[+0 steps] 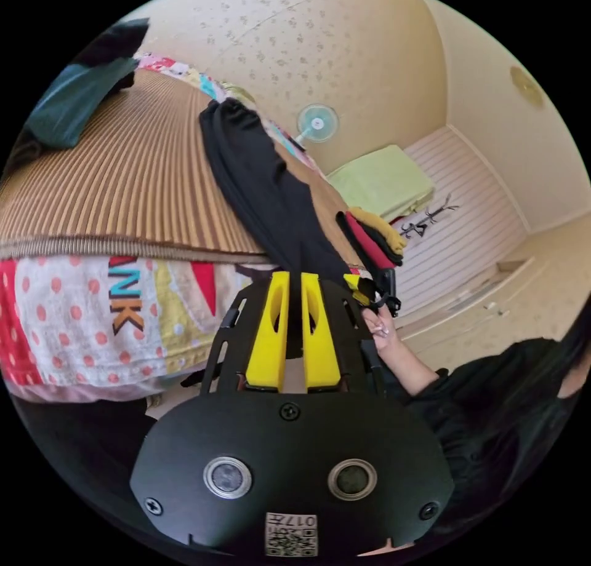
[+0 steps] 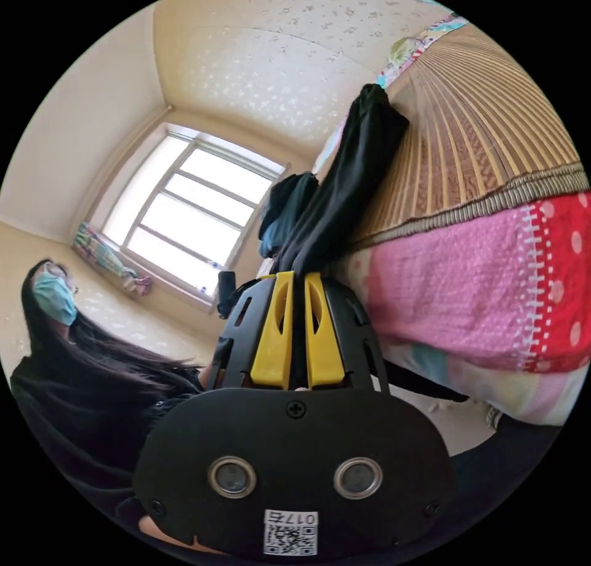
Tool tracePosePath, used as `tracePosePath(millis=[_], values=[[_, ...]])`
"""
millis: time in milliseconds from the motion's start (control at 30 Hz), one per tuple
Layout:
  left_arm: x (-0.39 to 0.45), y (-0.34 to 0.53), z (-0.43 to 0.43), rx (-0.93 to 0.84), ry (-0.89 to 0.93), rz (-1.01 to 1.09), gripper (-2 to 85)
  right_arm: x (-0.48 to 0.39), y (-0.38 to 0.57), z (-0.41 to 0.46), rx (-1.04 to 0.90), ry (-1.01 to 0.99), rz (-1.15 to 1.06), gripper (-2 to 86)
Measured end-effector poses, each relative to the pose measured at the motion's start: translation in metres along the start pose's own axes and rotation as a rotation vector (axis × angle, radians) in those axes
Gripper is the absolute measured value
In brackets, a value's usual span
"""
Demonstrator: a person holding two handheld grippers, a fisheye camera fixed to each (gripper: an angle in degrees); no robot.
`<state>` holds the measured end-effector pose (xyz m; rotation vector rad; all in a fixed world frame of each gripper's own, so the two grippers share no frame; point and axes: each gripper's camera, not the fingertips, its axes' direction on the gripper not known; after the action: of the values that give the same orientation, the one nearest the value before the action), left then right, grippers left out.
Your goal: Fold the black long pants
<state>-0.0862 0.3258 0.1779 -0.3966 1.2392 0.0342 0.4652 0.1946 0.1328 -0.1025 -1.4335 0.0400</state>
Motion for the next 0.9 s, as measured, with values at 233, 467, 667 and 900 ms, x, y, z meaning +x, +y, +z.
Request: tracePosePath(millis=[233, 467, 667, 900], values=[[0.141, -0.032, -0.111, 0.275, 0.304, 0.346, 3.9, -0.175, -0.02, -0.062, 0.132, -0.231, -0.47, 2.4], [0.273, -0.091, -0.192, 0.469, 0.452, 0.633, 3.8, -0.354, -0.068, -0.101, 0.176, -0.313, -0.806, 2.2], [0.309, -0.169, -0.203, 0.479, 0.364, 0.573, 3.6, -0.443, -0.112, -0.105, 0.263, -0.054, -0.911, 1.8], [0.204, -0.295, -0.132, 0.337, 0.225, 0.207, 3.7, -0.369, -0.241, -0.034, 0.196, 0.378, -0.648, 1.7]])
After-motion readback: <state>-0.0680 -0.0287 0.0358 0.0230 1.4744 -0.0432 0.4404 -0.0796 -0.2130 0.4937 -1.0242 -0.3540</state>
